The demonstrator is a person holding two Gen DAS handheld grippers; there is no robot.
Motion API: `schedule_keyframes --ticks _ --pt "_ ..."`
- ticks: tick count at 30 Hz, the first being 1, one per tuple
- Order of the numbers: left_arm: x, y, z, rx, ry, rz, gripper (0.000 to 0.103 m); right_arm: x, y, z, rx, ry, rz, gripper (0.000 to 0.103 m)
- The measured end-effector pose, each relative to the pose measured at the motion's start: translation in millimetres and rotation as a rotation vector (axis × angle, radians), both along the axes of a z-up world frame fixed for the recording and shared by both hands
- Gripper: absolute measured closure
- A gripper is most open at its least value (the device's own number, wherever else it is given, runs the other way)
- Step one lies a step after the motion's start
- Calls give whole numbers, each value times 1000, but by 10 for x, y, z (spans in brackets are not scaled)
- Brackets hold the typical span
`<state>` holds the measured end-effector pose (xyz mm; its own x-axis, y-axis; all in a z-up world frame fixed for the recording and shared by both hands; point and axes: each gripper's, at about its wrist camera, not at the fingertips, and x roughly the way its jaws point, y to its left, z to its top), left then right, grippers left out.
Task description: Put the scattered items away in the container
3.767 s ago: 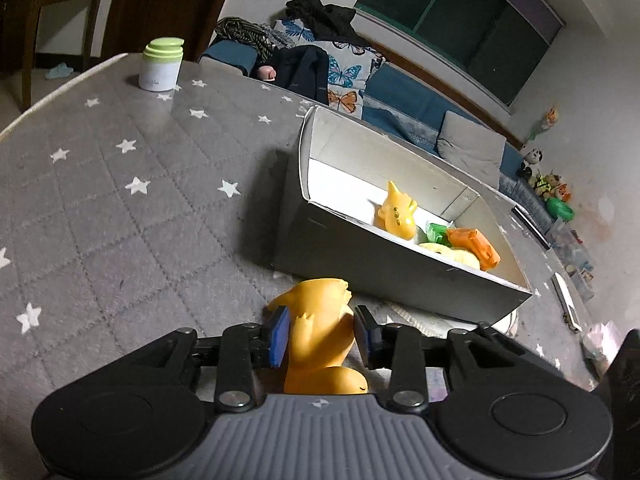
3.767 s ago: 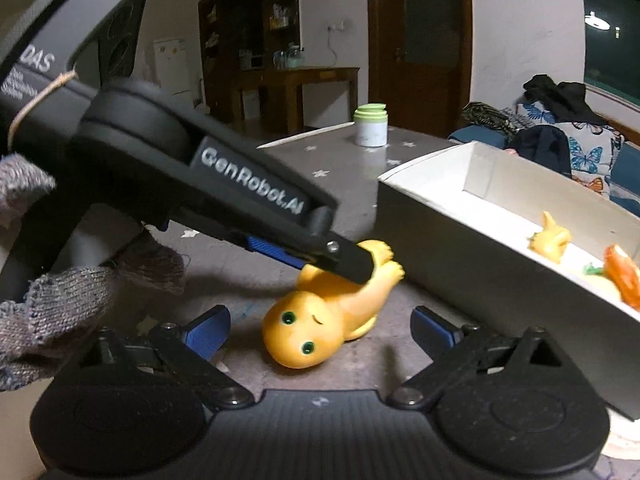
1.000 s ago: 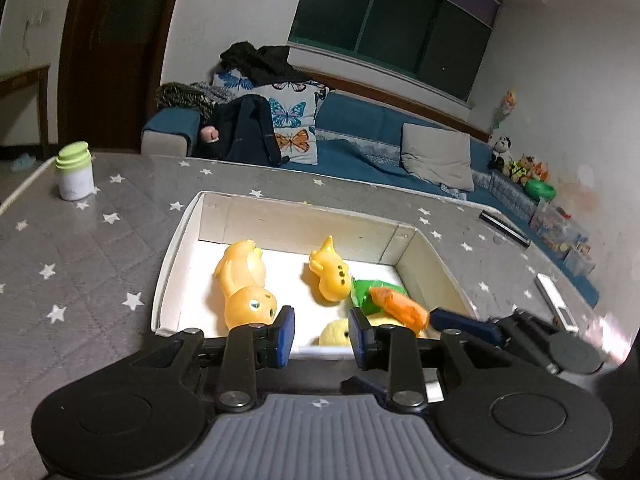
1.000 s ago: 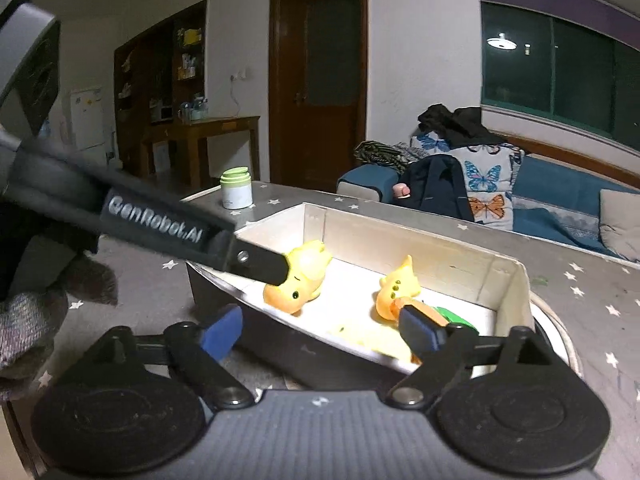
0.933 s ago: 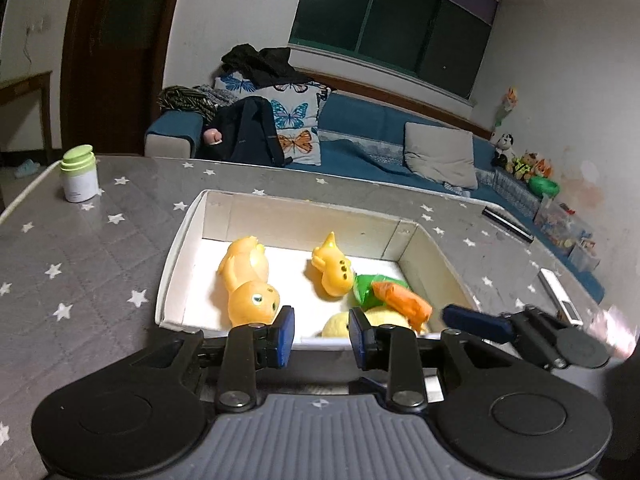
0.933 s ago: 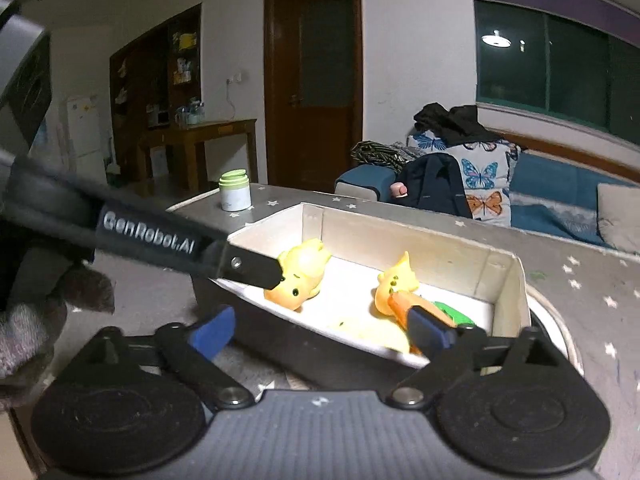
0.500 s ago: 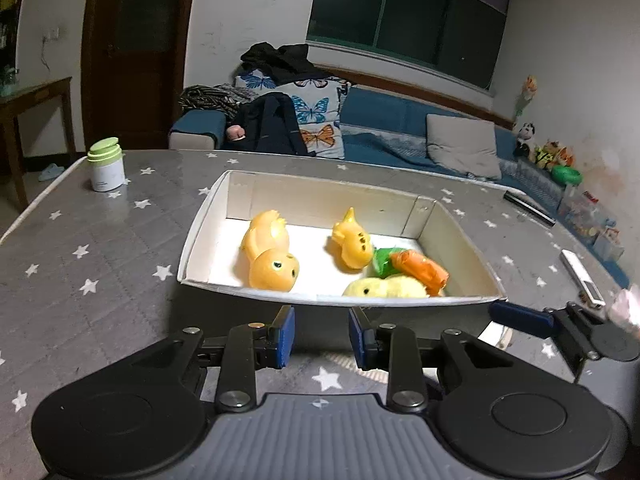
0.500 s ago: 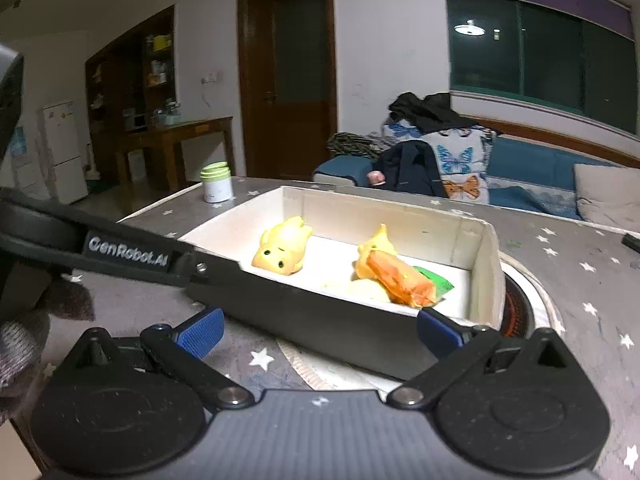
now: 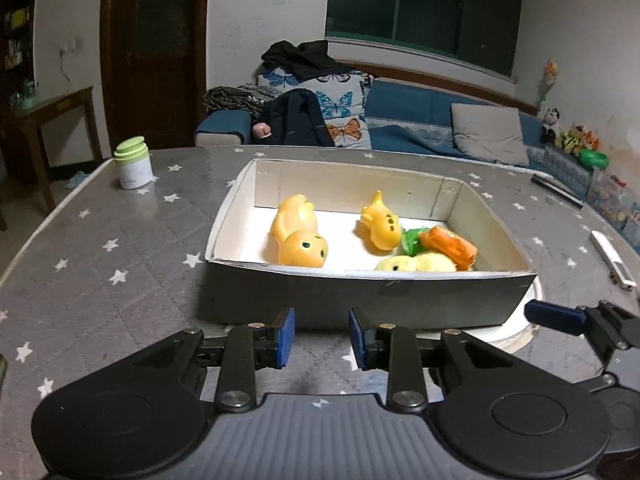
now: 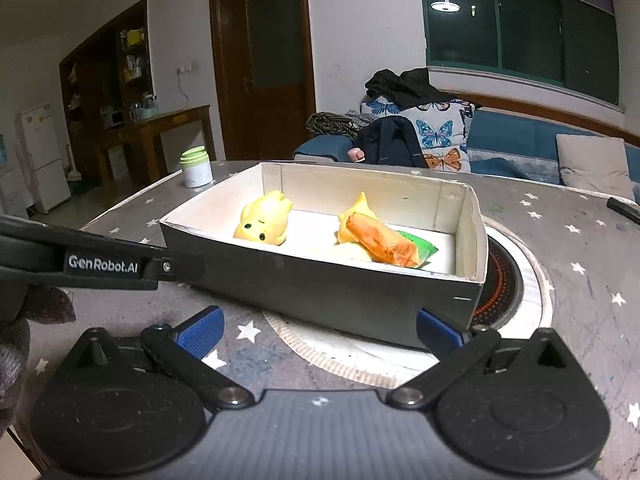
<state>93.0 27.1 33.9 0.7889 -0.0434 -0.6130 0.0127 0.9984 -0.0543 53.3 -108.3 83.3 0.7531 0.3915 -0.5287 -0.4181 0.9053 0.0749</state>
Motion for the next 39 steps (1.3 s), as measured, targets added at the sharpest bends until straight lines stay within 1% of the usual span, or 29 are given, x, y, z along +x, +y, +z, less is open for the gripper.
schedule_keyframes --ticks 6,16,39 --pt "-20 -26 -32 28 5 13 71 -23 3 -10 0 13 -8 0" --pt "-28 -117 -71 77 8 -2 71 -59 -14 -26 2 30 -26 0" --pt "5 -99 -140 84 33 -1 71 -12 10 -88 5 50 -31 0"
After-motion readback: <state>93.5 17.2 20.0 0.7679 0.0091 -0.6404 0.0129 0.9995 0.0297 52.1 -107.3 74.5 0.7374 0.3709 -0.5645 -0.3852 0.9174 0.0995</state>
